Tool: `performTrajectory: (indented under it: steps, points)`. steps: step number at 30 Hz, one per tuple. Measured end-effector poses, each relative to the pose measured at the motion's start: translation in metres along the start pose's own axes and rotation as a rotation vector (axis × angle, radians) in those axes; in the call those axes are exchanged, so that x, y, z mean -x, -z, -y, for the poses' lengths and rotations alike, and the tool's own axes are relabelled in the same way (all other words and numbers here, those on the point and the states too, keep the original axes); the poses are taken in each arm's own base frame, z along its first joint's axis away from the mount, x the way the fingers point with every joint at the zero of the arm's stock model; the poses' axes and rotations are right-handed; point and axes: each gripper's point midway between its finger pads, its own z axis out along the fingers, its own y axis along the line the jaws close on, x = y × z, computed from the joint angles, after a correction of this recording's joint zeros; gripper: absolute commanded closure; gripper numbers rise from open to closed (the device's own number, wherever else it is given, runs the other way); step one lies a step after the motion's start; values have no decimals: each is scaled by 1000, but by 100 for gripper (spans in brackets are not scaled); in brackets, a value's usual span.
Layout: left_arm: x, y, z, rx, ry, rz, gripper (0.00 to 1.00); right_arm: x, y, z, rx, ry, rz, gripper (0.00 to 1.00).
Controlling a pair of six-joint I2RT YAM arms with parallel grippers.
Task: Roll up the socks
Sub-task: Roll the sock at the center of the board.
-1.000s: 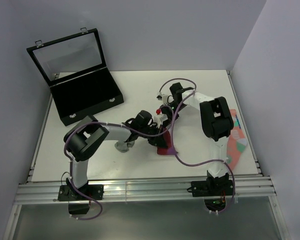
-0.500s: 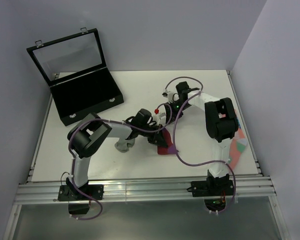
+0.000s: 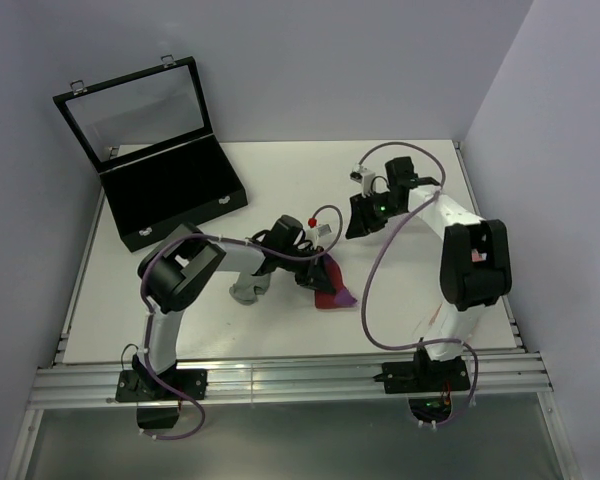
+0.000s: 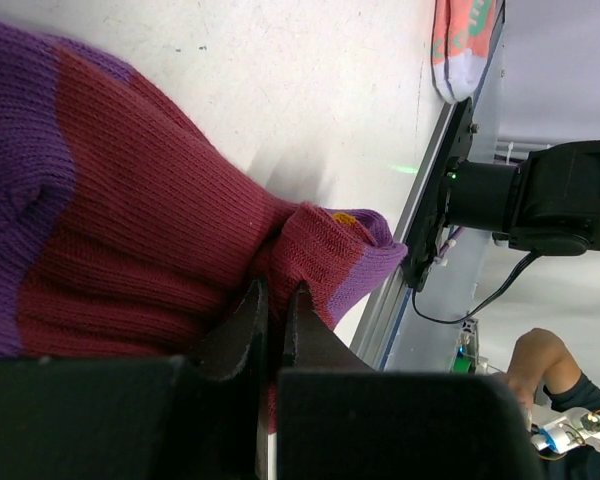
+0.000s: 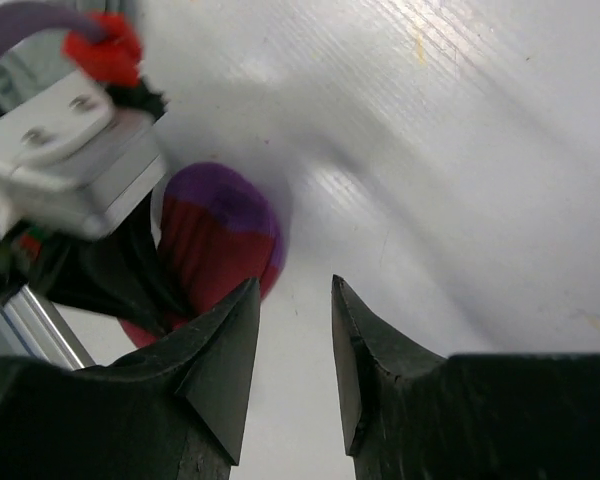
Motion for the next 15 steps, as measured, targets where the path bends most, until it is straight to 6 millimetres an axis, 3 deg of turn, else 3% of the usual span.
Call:
performTrajectory:
  steps: [5, 15]
  points:
    - [1, 0, -2, -5, 17, -15, 100, -7, 26, -14, 10, 175, 36, 58]
    - [4, 2, -8, -2, 60, -42, 100, -80, 46, -41, -10, 611, 4, 45]
